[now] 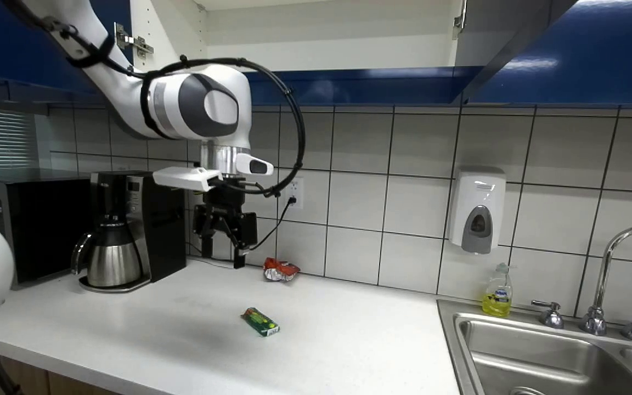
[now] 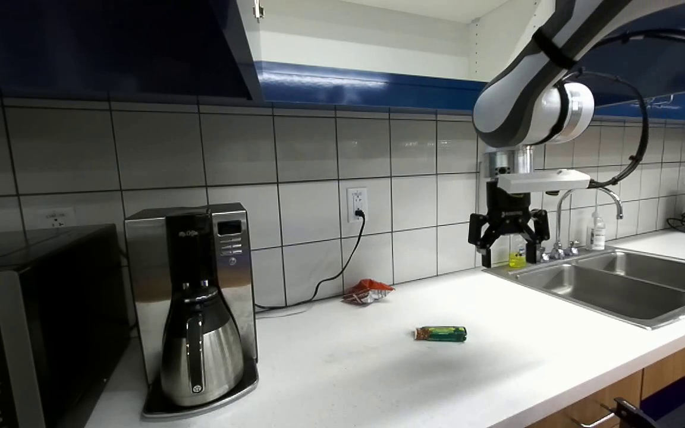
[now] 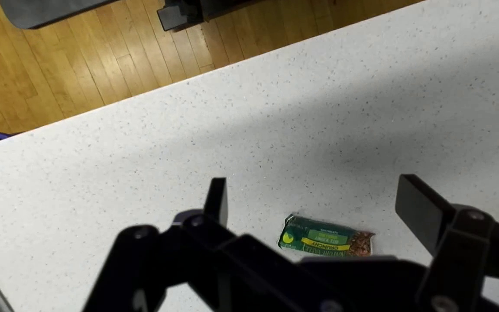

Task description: Put the green packet inside the open upper drawer.

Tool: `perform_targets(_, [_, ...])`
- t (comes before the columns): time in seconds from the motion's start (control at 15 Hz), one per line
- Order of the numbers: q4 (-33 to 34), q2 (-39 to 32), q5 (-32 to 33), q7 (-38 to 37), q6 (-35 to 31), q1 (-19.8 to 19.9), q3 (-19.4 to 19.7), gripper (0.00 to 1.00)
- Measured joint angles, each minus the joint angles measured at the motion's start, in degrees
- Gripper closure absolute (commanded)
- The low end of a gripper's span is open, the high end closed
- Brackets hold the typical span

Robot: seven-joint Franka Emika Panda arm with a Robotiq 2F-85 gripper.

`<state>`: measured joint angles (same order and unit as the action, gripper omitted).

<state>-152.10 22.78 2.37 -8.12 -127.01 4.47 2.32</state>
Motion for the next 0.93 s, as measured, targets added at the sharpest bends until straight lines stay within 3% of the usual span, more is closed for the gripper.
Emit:
perform_targets(0.4, [4.9,-15.7,0.0,0.0,-10.6,0.0,0.4,0.0])
perform_targets(0.93, [15.5,-32.5,0.0,-0.1,-14.4,-0.1,1.2,0.0])
